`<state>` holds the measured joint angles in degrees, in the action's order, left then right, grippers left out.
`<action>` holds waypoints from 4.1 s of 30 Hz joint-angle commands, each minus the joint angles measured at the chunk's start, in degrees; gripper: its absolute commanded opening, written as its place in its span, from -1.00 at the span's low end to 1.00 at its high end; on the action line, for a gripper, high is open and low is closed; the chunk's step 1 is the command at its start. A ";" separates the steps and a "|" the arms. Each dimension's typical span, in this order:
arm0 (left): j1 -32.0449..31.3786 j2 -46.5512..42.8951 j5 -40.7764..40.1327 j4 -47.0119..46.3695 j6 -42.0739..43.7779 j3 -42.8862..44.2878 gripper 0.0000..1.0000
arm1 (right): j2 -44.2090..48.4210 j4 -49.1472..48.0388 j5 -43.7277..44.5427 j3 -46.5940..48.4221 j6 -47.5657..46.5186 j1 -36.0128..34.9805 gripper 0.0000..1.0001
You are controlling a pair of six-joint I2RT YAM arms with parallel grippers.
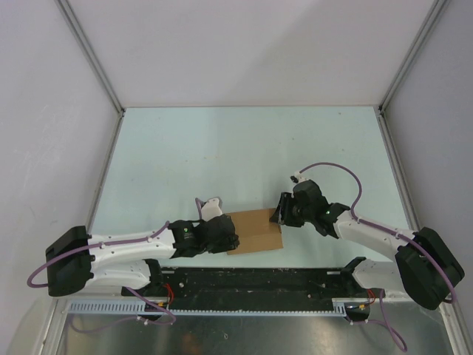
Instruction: Fold the paper box
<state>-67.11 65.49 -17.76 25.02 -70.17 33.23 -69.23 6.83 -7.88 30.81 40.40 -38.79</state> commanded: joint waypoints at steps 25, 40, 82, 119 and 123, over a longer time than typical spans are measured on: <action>-0.39 -0.89 1.15 -4.89 -0.14 1.22 -0.17 | -0.46 -1.47 -0.29 0.04 -0.15 -0.41 -0.10; -0.39 -2.82 1.85 -4.71 1.62 -1.94 0.04 | 0.24 -0.50 0.14 0.13 -0.85 -0.41 -0.09; 21.94 32.24 10.72 -0.14 52.86 39.37 -0.13 | 24.85 25.79 5.51 2.06 8.90 -12.45 -0.84; 13.94 19.93 16.70 -3.92 41.26 16.34 -0.23 | 2.09 8.65 7.27 1.98 7.59 -14.21 -0.84; 12.89 20.37 17.23 -4.45 40.47 16.16 -0.24 | 1.30 6.97 6.82 1.98 7.76 -14.21 -0.84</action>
<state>-52.58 87.20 -2.72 23.16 -27.09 49.87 -67.26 19.40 -1.52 30.89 48.03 -52.77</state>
